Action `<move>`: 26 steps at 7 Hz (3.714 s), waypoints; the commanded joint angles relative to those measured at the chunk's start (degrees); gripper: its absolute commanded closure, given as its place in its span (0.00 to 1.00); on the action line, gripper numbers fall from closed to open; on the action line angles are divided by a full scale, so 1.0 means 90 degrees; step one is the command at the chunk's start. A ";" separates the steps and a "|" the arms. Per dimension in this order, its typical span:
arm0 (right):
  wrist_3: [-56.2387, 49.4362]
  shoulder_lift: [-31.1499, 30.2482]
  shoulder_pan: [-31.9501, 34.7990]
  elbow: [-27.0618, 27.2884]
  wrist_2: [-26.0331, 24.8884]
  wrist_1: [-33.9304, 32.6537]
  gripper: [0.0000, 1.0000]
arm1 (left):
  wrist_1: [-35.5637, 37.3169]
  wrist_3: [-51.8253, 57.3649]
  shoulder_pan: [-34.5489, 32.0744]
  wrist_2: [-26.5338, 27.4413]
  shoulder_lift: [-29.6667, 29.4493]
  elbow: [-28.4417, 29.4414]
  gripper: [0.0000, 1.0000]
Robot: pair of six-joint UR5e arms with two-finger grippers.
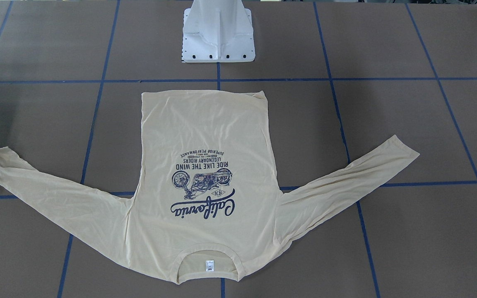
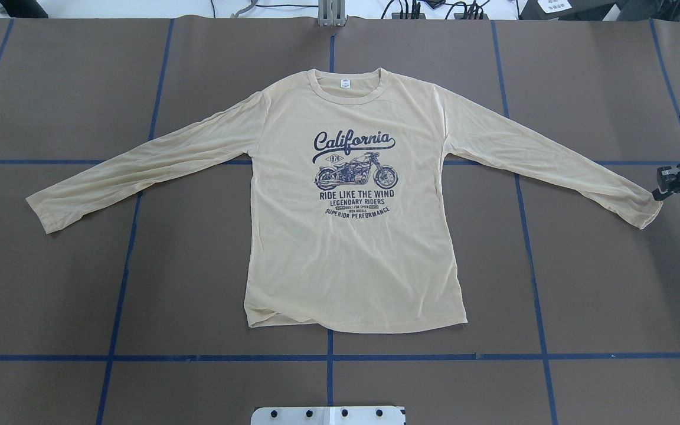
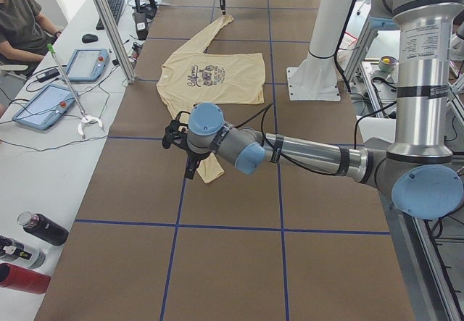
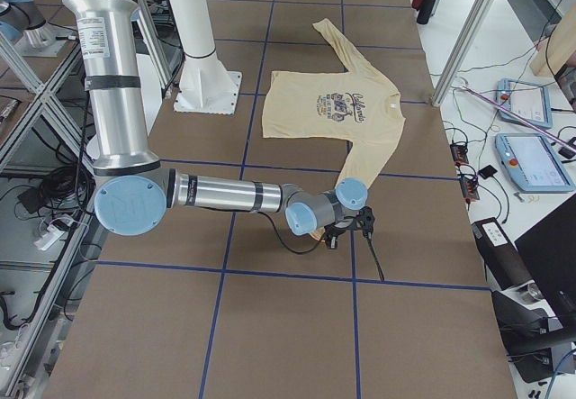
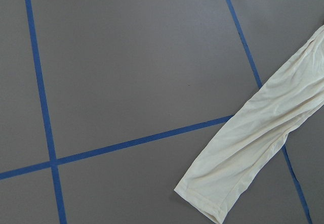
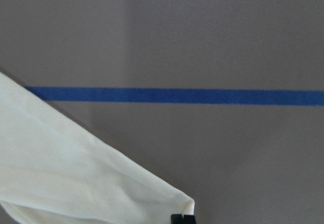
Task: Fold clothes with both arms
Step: 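Grasp the sleeve cuff with the right gripper, then carry the sleeve across the shirt front toward the collar with the right gripper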
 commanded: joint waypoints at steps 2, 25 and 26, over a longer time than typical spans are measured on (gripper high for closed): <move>0.1074 0.0066 0.0027 0.0905 0.0655 -0.0075 1.00 | -0.0006 -0.0100 -0.0002 0.0011 -0.0018 -0.0008 0.00; 0.4920 0.6003 -0.3664 -0.0328 -0.3094 -0.0692 1.00 | -0.1217 -0.0129 0.0008 0.0001 -0.0008 0.0862 0.00; 0.4939 0.6139 -0.3742 -0.0505 -0.3191 -0.0681 0.28 | -0.1217 -0.0129 0.0008 0.0001 -0.0008 0.0852 0.00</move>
